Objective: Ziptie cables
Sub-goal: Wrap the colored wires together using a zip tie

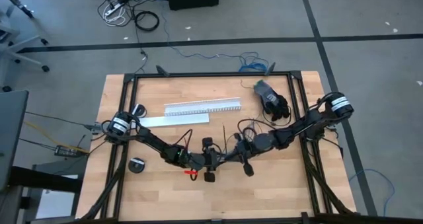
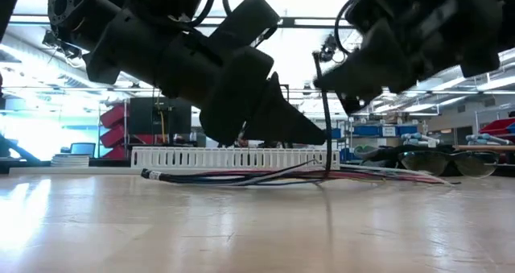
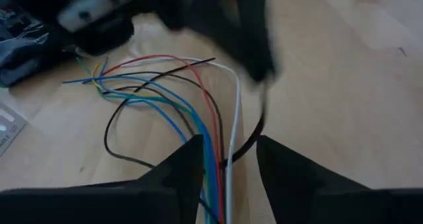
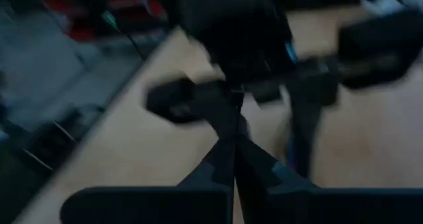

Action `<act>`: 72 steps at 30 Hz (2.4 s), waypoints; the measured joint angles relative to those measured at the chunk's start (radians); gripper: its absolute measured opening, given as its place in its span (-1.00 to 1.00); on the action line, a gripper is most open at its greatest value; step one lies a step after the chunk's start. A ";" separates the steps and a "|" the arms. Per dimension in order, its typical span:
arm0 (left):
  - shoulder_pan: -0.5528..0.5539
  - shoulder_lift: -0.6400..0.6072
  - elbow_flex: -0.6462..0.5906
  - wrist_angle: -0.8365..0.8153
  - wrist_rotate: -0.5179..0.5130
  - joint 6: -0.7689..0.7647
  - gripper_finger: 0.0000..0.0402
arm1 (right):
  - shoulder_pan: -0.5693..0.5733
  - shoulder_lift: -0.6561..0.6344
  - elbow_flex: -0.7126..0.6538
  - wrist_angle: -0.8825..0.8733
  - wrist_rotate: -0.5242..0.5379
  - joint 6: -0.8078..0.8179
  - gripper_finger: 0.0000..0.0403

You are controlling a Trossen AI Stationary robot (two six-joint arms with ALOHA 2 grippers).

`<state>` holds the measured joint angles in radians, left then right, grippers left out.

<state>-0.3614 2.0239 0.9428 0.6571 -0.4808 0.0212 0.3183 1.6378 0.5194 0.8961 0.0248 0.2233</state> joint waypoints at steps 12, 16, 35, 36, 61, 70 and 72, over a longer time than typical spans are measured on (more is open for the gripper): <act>-0.004 0.000 0.000 -0.099 -0.005 -0.029 -0.31 | 0.010 -0.096 0.000 0.068 -0.072 0.279 -1.00; -0.022 -0.007 0.000 -0.105 -0.025 -0.020 -0.31 | 0.033 -0.167 0.000 0.068 -0.128 0.284 -1.00; 0.048 -0.245 -0.146 0.396 0.680 -0.143 -0.31 | -0.076 -0.296 0.005 0.251 -1.006 -0.109 -1.00; 0.065 -0.234 -0.132 0.411 0.713 -0.168 -0.31 | -0.091 -0.260 0.016 0.314 -1.035 -0.095 -1.00; 0.188 -0.063 0.033 0.538 1.210 -0.366 -0.31 | -0.177 0.061 0.339 0.656 -1.379 0.187 -1.00; 0.197 0.084 0.138 0.727 1.311 -0.436 -0.31 | -0.167 0.055 0.342 0.655 -1.422 0.124 -1.00; 0.200 0.126 0.185 0.730 1.337 -0.485 -0.31 | -0.178 0.047 0.353 0.656 -1.437 0.140 -1.00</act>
<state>-0.1616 2.1500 1.1281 1.3874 0.8559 -0.4639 0.1408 1.6853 0.8725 1.5520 -1.4117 0.3633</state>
